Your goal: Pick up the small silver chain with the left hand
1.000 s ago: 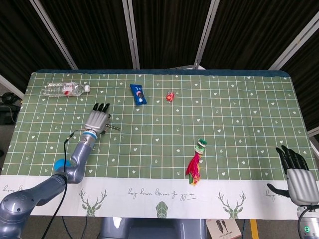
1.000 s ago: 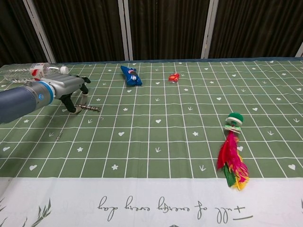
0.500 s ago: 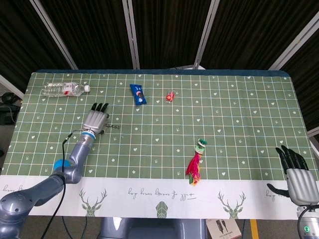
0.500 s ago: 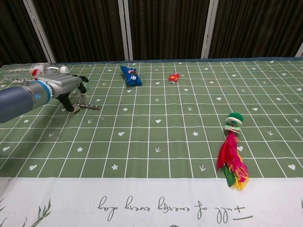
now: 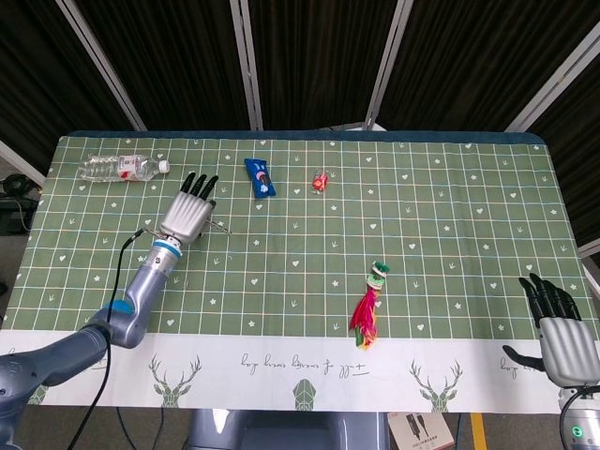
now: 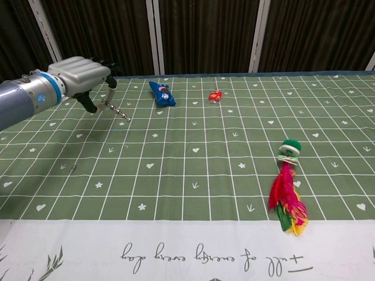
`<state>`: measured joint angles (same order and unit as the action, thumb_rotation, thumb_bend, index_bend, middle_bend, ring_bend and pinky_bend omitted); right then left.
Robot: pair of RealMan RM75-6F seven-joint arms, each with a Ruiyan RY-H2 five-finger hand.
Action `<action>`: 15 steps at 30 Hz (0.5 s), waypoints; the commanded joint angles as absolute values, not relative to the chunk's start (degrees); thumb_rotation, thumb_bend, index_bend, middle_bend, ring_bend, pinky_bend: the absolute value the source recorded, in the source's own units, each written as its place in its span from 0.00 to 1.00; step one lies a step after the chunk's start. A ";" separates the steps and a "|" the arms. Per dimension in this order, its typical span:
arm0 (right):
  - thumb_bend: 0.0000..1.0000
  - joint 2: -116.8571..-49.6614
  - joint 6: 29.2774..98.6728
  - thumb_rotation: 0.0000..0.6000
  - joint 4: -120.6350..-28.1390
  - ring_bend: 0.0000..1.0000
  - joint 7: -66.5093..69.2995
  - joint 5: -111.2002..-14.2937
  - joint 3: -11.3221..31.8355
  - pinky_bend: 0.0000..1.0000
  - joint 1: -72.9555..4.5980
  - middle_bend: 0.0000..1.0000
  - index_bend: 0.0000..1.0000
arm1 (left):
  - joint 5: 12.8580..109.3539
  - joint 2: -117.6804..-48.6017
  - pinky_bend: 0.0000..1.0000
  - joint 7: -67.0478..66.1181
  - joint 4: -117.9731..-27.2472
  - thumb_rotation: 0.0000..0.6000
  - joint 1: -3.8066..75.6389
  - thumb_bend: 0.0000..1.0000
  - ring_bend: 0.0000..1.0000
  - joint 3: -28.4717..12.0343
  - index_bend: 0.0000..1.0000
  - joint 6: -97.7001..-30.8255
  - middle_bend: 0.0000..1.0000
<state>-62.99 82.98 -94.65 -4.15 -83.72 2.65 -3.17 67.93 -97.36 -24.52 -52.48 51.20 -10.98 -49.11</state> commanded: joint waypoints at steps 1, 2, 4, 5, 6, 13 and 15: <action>0.06 -62.99 83.04 1.00 -94.60 0.00 -4.12 -83.79 2.65 0.09 -3.14 0.00 0.00 | 71.65 -93.73 0.00 -25.41 -57.05 1.00 50.62 0.49 0.00 -9.35 0.64 -52.52 0.00; 0.06 -62.99 83.04 1.00 -94.60 0.00 -4.08 -83.79 2.64 0.09 -3.13 0.00 0.00 | 72.28 -92.89 0.00 -25.58 -58.25 1.00 50.38 0.49 0.00 -9.07 0.64 -53.16 0.00; 0.06 -62.99 83.08 1.00 -94.51 0.00 -4.09 -83.88 2.65 0.09 -3.14 0.00 0.00 | 73.47 -91.03 0.00 -26.14 -60.82 1.00 49.84 0.49 0.00 -8.51 0.64 -54.41 0.00; 0.06 -63.01 83.15 1.00 -94.45 0.00 -4.11 -83.96 2.65 0.09 -3.14 0.00 0.00 | 74.15 -89.94 0.00 -26.60 -62.31 1.00 49.49 0.49 0.00 -8.12 0.64 -55.13 0.00; 0.06 -63.04 83.19 1.00 -94.40 0.00 -4.10 -84.01 2.66 0.09 -3.14 0.00 0.00 | 74.75 -89.08 0.00 -26.95 -63.42 1.00 49.21 0.49 0.00 -7.77 0.64 -55.68 0.00; 0.06 -63.11 83.40 1.00 -94.47 0.00 -4.43 -84.18 2.61 0.09 -3.05 0.00 0.00 | 82.37 -82.80 0.00 -29.89 -69.16 1.00 47.29 0.49 0.00 -3.31 0.64 -60.06 0.00; 0.06 -63.14 83.59 1.00 -94.49 0.00 -4.62 -84.34 2.58 0.09 -2.99 0.00 0.00 | 84.77 -81.56 0.00 -30.52 -69.77 1.00 46.92 0.49 0.00 -1.99 0.64 -61.19 0.00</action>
